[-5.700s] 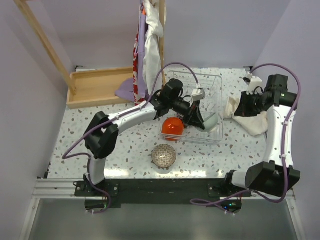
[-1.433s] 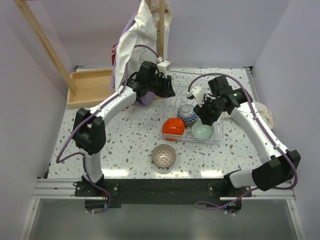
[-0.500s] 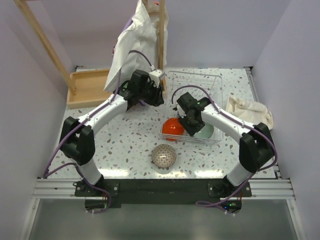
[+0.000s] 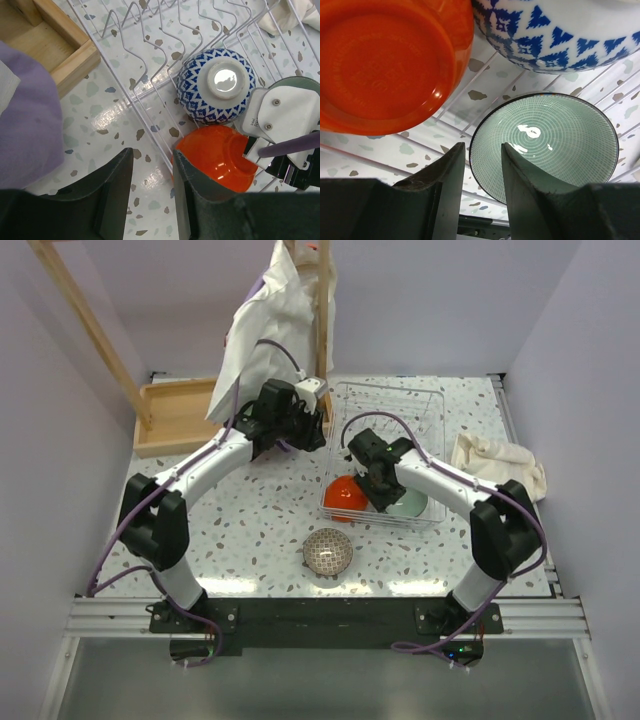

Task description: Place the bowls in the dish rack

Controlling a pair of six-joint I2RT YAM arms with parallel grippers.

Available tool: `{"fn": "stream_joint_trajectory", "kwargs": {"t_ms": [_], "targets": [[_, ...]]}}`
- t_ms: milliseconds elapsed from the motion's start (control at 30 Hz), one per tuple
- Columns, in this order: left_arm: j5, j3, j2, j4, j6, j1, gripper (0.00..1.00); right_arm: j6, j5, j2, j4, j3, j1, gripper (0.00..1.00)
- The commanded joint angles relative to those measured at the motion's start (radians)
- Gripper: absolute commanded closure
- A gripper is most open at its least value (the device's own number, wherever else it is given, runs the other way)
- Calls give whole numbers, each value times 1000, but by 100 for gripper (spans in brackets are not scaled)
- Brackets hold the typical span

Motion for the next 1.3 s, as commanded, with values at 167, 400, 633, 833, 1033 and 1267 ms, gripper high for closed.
{"fn": "stream_joint_trajectory", "kwargs": {"t_ms": [167,400,633,833,1033,1267], "targets": [[9,-10,-68,59,-10,15,57,19,16,49,-15,-22,9,62],[17,-12,-66,64,-13,20,57,7,23,49,-28,-47,9,71],[40,8,-46,58,-18,22,57,1,60,-56,-117,-6,-2,100],[81,55,3,50,-12,22,58,-7,-10,-127,-176,74,-121,100],[163,120,69,35,34,15,59,50,-361,-222,-81,73,-256,100],[233,163,122,-14,103,8,59,238,-717,-354,250,-79,-301,100]]}}
